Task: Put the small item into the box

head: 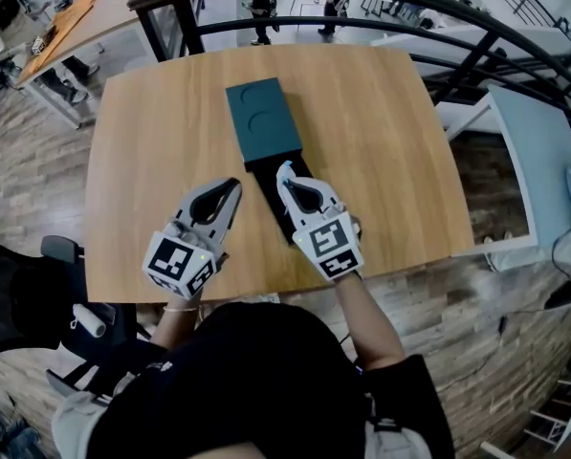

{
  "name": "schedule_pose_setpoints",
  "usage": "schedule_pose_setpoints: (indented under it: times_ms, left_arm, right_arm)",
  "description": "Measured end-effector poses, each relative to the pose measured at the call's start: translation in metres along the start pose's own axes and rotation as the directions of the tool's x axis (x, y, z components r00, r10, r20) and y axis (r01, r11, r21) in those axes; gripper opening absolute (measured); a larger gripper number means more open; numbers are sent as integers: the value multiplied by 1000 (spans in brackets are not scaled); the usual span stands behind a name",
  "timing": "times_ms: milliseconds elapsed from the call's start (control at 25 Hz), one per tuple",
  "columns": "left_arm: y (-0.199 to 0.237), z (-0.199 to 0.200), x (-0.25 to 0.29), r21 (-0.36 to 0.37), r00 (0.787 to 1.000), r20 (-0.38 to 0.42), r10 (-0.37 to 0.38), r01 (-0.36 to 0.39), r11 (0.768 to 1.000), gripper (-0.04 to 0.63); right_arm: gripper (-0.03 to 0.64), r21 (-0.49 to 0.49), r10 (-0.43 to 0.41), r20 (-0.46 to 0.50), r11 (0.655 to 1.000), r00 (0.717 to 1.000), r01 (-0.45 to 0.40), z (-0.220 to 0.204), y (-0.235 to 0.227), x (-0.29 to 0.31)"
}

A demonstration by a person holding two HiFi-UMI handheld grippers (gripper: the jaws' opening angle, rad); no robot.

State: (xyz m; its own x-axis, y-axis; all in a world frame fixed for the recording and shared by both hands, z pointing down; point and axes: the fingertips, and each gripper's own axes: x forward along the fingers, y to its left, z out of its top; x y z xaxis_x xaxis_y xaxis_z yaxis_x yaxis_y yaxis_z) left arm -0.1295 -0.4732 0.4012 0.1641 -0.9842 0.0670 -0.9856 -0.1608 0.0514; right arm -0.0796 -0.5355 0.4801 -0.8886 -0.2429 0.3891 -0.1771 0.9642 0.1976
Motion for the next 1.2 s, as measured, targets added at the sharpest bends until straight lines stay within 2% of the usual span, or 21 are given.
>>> schedule_pose_setpoints:
  times_ms: [640, 1200]
  left_arm:
    - [32, -3, 16, -25, 1000, -5, 20, -20, 999, 25]
    - [36, -9, 22, -25, 1000, -8, -4, 4, 1000, 25]
  right_arm:
    - [25, -13, 61, -103, 998, 993, -62, -34, -2, 41]
    - [26, 72, 92, -87, 994, 992, -86, -44, 12, 50]
